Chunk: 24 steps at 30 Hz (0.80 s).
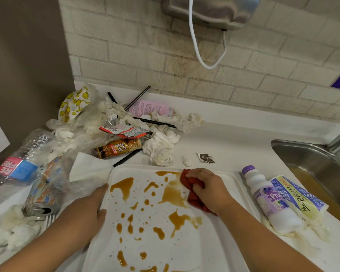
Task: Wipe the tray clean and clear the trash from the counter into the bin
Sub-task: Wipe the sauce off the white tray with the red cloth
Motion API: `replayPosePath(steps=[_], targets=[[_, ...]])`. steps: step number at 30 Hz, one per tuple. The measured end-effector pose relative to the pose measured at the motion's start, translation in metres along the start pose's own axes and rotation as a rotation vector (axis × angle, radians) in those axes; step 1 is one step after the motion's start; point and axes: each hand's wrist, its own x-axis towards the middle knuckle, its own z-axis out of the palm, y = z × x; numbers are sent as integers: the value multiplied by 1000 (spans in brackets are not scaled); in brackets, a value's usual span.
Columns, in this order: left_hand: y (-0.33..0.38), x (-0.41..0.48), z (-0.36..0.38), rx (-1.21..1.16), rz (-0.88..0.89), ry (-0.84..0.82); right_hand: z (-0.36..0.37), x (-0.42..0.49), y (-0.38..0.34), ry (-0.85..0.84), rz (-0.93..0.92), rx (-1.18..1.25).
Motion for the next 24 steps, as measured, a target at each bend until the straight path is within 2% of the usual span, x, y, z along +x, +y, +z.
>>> replayPosePath(steps=[3,6,8,13,18,24], targets=[[0,-1,1,15,-4,-9,7,-1,-5,23,-32,-62],[-1,-1,1,1,-10,-10,11,0,-13,-111,-143,-47],[1,-1,-1,5,-13,-12,5,2,-12,-190,-147,-11],[3,-1,-1,7,-17,-23,7,5,-8,-93,-121,-45],[6,-2,-5,-8,-16,-41,-1,5,-14,-239,-182,-91],[5,-3,-4,-13,2,-39,-61,-11,-10,-68,-33,153]])
